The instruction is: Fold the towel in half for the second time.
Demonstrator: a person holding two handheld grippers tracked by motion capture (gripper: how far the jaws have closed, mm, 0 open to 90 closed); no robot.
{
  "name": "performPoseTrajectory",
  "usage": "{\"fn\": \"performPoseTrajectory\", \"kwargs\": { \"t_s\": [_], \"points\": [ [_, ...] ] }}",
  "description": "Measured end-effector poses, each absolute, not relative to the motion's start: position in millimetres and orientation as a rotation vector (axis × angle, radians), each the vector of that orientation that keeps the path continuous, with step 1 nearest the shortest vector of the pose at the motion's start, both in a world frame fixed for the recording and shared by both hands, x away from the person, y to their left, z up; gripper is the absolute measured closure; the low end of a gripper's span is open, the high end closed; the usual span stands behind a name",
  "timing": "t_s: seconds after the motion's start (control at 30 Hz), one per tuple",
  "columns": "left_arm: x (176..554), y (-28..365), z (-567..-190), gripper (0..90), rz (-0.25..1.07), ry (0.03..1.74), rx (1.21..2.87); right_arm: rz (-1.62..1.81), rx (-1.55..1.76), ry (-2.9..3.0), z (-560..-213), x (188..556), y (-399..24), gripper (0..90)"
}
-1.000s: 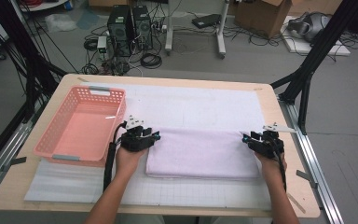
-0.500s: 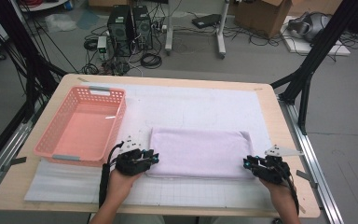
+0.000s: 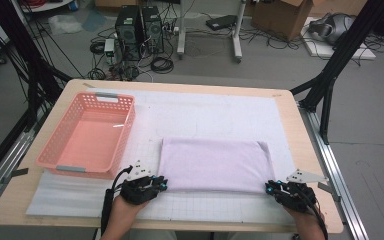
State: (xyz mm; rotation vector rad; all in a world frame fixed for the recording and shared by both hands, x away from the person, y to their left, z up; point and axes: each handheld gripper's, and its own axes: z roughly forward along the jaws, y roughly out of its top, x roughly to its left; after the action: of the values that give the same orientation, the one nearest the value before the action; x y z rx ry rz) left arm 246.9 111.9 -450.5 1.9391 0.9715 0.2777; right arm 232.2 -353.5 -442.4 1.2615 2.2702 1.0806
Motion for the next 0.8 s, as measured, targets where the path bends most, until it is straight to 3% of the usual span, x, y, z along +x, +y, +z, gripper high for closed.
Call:
{"fn": "performPoseTrajectory", "kwargs": {
  "t_s": [0.07,0.1,0.27,0.4,0.6,0.8],
  "points": [
    [245.6,112.5,-449.6,76.7,0.277,0.973,1.924,1.074,1.252,2.275,-440.0,229.0,-354.1,73.0],
    [245.4,113.8,-448.7,75.8,0.278,0.960,1.912,1.082,1.243,2.269,-438.6,227.7,-354.6,66.8],
    [245.5,123.0,-439.1,49.1,0.358,0.929,1.759,1.206,1.199,2.144,-427.1,218.2,-357.6,46.5],
    [246.1,126.8,-436.5,36.7,0.387,0.922,1.712,1.253,1.163,2.068,-421.5,207.8,-359.9,29.9],
    [244.5,123.4,-433.1,19.9,0.408,0.896,1.731,1.249,1.146,2.038,-421.4,208.4,-362.3,20.8],
    [242.3,126.1,-431.8,20.0,0.417,0.895,1.711,1.261,1.126,2.022,-418.1,207.6,-359.5,18.8]
  ]
}}
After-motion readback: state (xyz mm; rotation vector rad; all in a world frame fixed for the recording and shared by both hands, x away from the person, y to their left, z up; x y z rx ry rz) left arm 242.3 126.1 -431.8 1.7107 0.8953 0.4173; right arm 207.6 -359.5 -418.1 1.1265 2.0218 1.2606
